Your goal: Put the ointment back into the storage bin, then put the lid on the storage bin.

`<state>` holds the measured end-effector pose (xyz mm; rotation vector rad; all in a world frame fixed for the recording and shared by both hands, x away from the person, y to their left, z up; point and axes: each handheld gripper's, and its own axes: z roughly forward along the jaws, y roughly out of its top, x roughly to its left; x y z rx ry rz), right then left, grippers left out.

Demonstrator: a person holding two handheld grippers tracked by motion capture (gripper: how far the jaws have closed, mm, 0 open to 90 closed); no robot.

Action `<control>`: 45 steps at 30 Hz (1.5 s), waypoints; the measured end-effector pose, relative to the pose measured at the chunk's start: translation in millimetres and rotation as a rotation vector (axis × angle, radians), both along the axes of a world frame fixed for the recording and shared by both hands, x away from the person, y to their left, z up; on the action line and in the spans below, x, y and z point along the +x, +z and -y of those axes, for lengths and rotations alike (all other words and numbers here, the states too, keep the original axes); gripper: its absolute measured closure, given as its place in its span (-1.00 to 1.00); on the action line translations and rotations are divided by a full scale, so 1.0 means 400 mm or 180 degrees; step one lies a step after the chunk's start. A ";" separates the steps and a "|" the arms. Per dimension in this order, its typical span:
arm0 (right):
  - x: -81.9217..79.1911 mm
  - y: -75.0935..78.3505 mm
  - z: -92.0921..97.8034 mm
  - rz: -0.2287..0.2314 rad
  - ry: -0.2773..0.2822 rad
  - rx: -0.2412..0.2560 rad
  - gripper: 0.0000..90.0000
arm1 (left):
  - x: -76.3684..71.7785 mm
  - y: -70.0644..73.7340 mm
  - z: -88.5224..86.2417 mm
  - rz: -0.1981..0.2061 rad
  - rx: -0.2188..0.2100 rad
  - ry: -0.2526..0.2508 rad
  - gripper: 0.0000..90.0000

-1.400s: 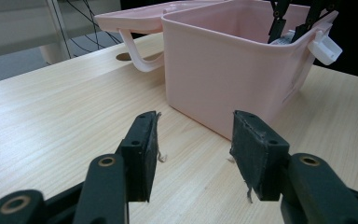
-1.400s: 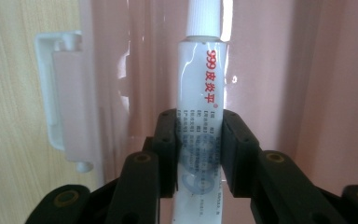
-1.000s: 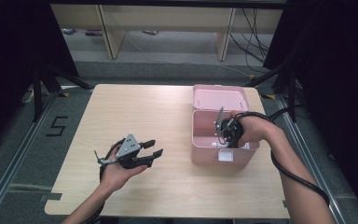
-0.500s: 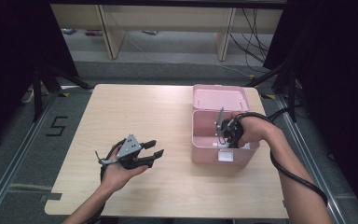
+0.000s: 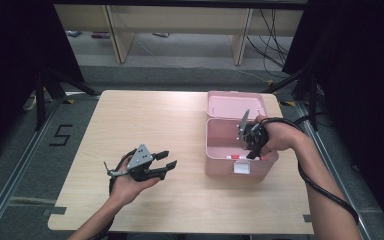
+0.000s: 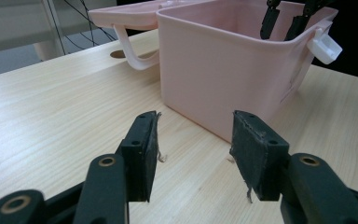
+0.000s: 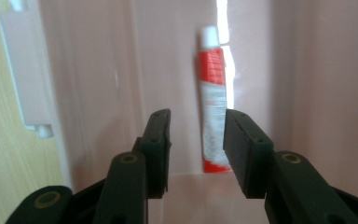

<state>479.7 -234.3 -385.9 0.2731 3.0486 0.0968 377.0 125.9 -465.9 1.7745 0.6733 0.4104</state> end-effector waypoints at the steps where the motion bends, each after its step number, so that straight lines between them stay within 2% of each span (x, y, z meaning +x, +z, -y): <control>1: 0.002 0.005 0.009 0.0052 0.0023 0.0095 0.42 | 0.000 0.003 0.003 0.0009 0.0000 -0.0011 0.13; 2: -0.002 0.016 0.024 0.0158 -0.0098 0.0185 0.46 | -0.002 0.009 0.010 0.0026 0.0021 -0.0020 0.14; 5: -0.004 0.027 0.040 0.0234 -0.0181 0.0223 0.52 | -0.003 0.014 0.019 0.0054 0.0013 -0.0051 0.18; 6: -0.014 0.037 0.051 0.0273 -0.0383 0.0242 0.60 | -0.004 0.015 0.023 0.0069 0.0002 -0.0069 0.21; 9: -0.011 0.050 0.068 0.0353 -0.0338 0.0387 0.73 | -0.006 0.019 0.034 0.0083 0.0000 -0.0119 0.32; 11: -0.013 0.062 0.077 0.0391 -0.0464 0.0404 0.80 | -0.008 0.020 0.041 0.0072 0.0024 -0.0151 0.39; 12: -0.012 0.066 0.082 0.0388 -0.0450 0.0474 0.84 | -0.008 0.020 0.041 0.0072 0.0024 -0.0151 0.43; 13: -0.013 0.071 0.086 0.0408 -0.0540 0.0518 0.87 | -0.009 0.021 0.047 0.0063 0.0013 -0.0178 0.45; 14: -0.013 0.073 0.091 0.0539 -0.0552 0.0601 0.89 | -0.009 0.022 0.049 0.0056 0.0005 -0.0191 0.48; 19: -0.010 0.086 0.114 0.0684 -0.0717 0.0693 0.92 | -0.006 0.026 0.058 0.0066 -0.0006 -0.0259 0.54; 21: -0.012 0.088 0.122 0.0720 -0.0850 0.0721 0.91 | -0.004 0.028 0.061 0.0071 -0.0009 -0.0264 0.55; 23: -0.010 0.091 0.129 0.0802 -0.0907 0.0738 0.89 | -0.002 0.031 0.063 0.0090 -0.0008 -0.0271 0.55; 26: -0.011 0.094 0.135 0.0846 -0.0975 0.0784 0.86 | -0.001 0.035 0.066 0.0113 -0.0010 -0.0280 0.54; 29: -0.007 0.105 0.146 0.0965 -0.1102 0.0912 0.81 | 0.000 0.040 0.071 0.0138 -0.0047 -0.0303 0.54; 30: -0.007 0.105 0.146 0.0965 -0.1102 0.0912 0.81 | -0.002 0.044 0.072 0.0124 -0.0033 -0.0287 0.54; 32: -0.008 0.113 0.153 0.1020 -0.1266 0.0996 0.76 | -0.007 0.051 0.076 0.0155 -0.0034 -0.0325 0.54; 33: -0.005 0.114 0.156 0.1069 -0.1249 0.1021 0.73 | -0.010 0.055 0.077 0.0169 -0.0036 -0.0341 0.54; 34: -0.002 0.116 0.159 0.1033 -0.1301 0.1060 0.71 | -0.011 0.057 0.077 0.0178 -0.0035 -0.0352 0.55; 35: -0.004 0.118 0.160 0.1075 -0.1404 0.1081 0.69 | -0.011 0.059 0.078 0.0183 -0.0036 -0.0351 0.55; 36: 0.002 0.121 0.164 0.1143 -0.1392 0.1087 0.66 | -0.010 0.059 0.080 0.0201 -0.0077 -0.0373 0.56; 37: 0.005 0.123 0.167 0.1177 -0.1453 0.1109 0.65 | -0.013 0.063 0.079 0.0193 -0.0039 -0.0358 0.57; 39: 0.013 0.127 0.171 0.1130 -0.1639 0.1248 0.59 | -0.015 0.065 0.081 0.0195 -0.0082 -0.0370 0.60; 42: 0.032 0.130 0.183 0.1179 -0.1826 0.1424 0.50 | -0.018 0.065 0.092 0.0159 -0.0085 -0.0424 0.65; 44: 0.048 0.127 0.193 0.1267 -0.1980 0.1468 0.43 | -0.021 0.065 0.103 0.0164 -0.0064 -0.0498 0.68; 45: 0.048 0.127 0.193 0.1267 -0.1980 0.1468 0.43 | -0.021 0.065 0.103 0.0164 -0.0064 -0.0498 0.69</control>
